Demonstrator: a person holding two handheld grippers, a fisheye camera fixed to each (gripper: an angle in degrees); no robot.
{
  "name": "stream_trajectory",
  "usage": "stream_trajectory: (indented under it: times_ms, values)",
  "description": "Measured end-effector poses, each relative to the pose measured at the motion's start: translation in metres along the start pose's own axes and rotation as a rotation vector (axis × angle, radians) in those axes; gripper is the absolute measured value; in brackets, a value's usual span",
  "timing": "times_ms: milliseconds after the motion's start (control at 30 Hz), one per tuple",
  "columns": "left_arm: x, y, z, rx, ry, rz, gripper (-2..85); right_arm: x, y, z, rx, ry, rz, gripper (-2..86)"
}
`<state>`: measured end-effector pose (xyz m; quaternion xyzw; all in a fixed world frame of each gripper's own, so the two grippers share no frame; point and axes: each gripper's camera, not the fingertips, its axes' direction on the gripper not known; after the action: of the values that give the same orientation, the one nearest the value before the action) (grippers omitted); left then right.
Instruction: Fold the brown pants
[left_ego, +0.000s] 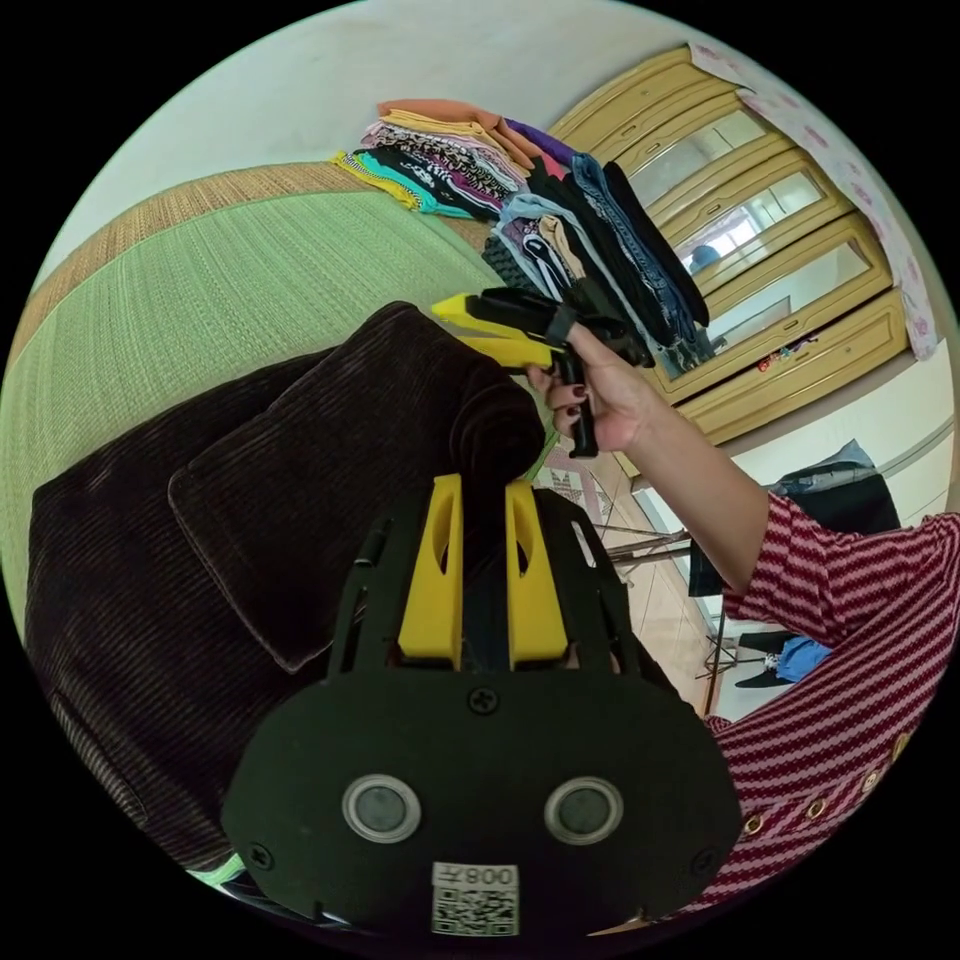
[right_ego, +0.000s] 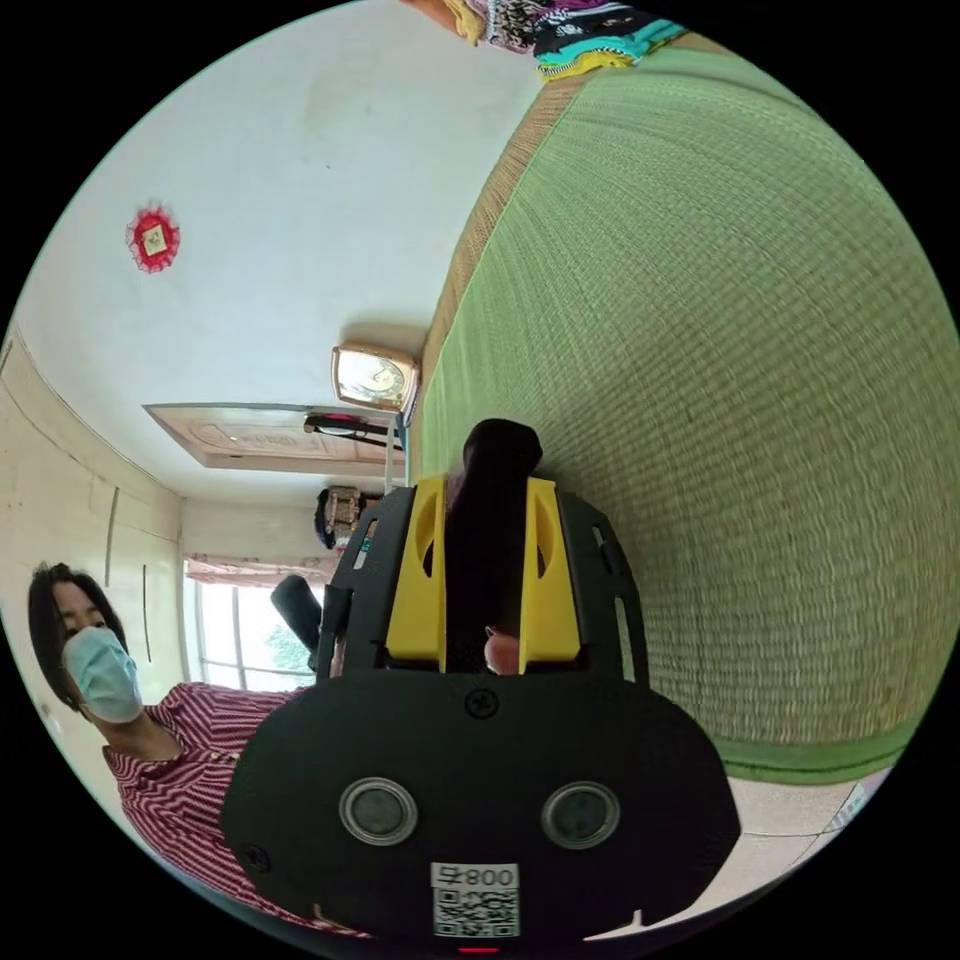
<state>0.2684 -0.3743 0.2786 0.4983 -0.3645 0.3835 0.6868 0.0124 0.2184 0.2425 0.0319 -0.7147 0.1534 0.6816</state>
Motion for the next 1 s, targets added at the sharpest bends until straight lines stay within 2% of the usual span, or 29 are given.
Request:
stream_trajectory:
  times_ms: [167,267,600,867,1000]
  values:
    - [-0.022,0.003,0.005,0.025,0.018,0.003,7.2,-0.010,-0.019,0.016,-0.021,-0.001,0.013,8.3]
    - [-0.035,0.000,0.010,0.034,0.044,0.019,7.2,-0.024,-0.026,0.012,-0.016,0.070,-0.002,5.9]
    - [-0.077,-0.002,0.018,0.121,0.189,0.085,7.2,-0.085,-0.015,-0.040,0.178,0.099,-0.035,1.9]
    - [-0.151,0.032,-0.002,0.238,0.237,0.024,7.1,-0.153,-0.017,0.001,0.191,0.079,-0.087,1.6]
    - [-0.187,0.050,-0.020,0.327,0.267,-0.001,7.1,-0.218,-0.023,0.038,0.187,0.083,-0.163,1.5]
